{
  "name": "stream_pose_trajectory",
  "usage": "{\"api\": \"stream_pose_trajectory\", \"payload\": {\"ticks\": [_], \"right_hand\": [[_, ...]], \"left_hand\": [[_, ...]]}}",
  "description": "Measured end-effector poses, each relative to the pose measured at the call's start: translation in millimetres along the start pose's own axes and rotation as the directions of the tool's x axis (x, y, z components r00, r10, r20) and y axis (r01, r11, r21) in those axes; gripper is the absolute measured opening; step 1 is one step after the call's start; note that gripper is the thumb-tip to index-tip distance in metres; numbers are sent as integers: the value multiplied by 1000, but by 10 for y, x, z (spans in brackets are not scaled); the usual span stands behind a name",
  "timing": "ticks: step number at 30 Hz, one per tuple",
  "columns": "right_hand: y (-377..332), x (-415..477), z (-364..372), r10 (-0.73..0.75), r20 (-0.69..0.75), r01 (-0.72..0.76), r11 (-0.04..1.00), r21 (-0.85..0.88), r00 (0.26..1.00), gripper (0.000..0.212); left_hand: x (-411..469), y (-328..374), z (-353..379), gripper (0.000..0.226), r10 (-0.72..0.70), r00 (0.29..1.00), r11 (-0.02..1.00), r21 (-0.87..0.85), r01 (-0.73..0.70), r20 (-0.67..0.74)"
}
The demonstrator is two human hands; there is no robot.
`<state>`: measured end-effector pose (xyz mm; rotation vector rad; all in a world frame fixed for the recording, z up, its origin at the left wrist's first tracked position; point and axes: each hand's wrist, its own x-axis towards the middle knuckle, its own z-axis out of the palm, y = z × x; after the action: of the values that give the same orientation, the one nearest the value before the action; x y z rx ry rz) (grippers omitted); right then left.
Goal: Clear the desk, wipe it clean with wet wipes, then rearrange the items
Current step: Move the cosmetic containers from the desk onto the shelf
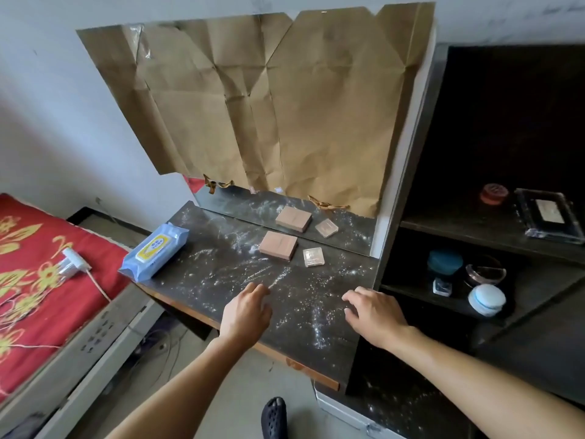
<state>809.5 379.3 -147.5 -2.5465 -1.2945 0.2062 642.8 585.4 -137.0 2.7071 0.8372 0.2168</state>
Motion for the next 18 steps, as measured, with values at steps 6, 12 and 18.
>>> {"api": "stream_pose_trajectory", "payload": {"ticks": [6,12,18], "right_hand": [[-183,675,313,75,67,-75,997,-15,995,28],[-204,1490,564,249,187,-232,967,-107,950,35],[-321,2137,743,338,237,-320,941,-112,911,42]], "left_hand": [[573,-519,130,30,-4,992,1000,18,1,124],[1395,-970,247,38,58,962,998,9,-63,268],[2227,-1191,466,53,187,894,980,-9,-200,407]]}}
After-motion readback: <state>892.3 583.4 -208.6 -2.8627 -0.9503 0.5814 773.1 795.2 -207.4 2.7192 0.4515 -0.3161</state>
